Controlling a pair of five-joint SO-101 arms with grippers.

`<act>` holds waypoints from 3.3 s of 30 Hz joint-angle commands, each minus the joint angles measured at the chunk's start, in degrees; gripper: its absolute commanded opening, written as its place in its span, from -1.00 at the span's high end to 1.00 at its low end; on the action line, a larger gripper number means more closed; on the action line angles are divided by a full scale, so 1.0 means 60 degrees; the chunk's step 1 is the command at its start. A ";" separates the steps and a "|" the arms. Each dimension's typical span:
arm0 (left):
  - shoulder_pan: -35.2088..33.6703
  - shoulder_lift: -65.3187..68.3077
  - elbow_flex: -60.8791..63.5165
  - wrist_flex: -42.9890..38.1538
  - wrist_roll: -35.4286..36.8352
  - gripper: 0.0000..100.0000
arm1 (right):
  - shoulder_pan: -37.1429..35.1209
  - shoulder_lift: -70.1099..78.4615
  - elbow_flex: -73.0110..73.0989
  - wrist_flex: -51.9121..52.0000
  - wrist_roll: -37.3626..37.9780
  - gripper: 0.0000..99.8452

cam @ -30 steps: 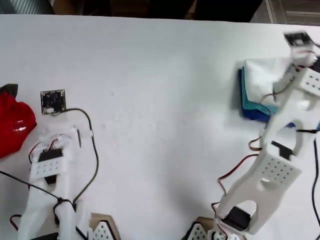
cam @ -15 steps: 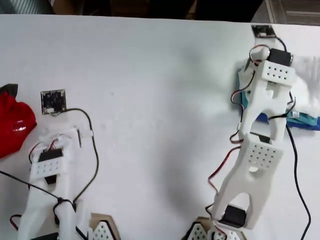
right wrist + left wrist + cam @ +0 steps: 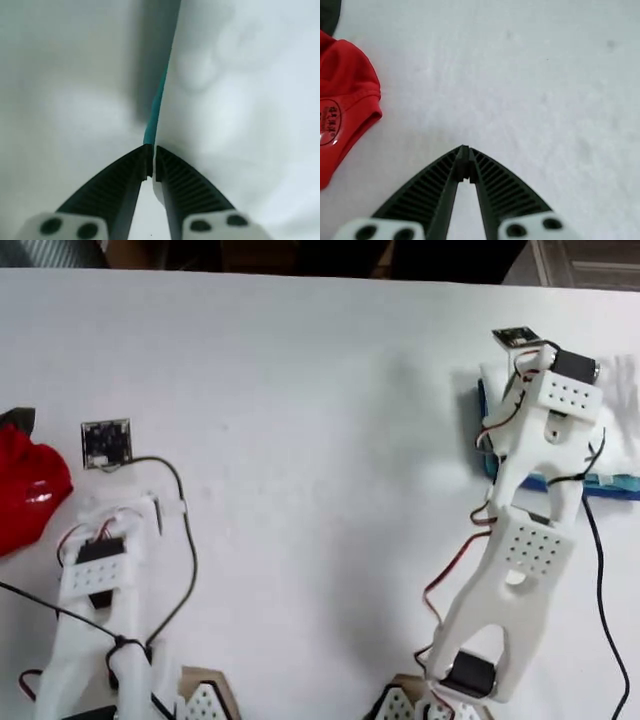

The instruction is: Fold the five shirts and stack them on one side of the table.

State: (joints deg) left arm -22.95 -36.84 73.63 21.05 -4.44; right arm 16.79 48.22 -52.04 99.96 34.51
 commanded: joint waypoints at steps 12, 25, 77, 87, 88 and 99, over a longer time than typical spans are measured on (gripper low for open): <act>0.0278 -0.0249 -0.0022 -0.0176 0.0015 0.95 | 0.0081 -0.4271 -0.0044 -0.1590 -0.2447 0.96; 0.0293 -0.0249 0.0051 -0.0161 -0.0190 0.95 | 0.2234 -0.0330 -0.0147 -0.7158 -0.3282 0.96; -0.5656 -0.0747 -0.6029 0.6183 -0.2974 0.88 | -0.1839 -0.6234 0.0894 0.0227 -0.3253 0.95; -0.7897 0.0322 -0.6967 0.4366 -0.4278 0.59 | -0.3363 -1.0952 0.6886 0.0227 -0.1905 0.73; -0.8059 0.0894 -0.7392 0.4293 -0.4249 0.59 | -0.3436 -1.1509 0.7502 0.0212 -0.1700 0.69; -0.9538 0.9949 -1.9509 0.9392 -0.4205 0.59 | -0.3509 -1.5319 1.2777 -0.1179 -0.1158 0.66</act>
State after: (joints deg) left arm -78.68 10.46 -15.25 66.68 -29.49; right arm -4.13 -39.52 19.34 95.91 27.12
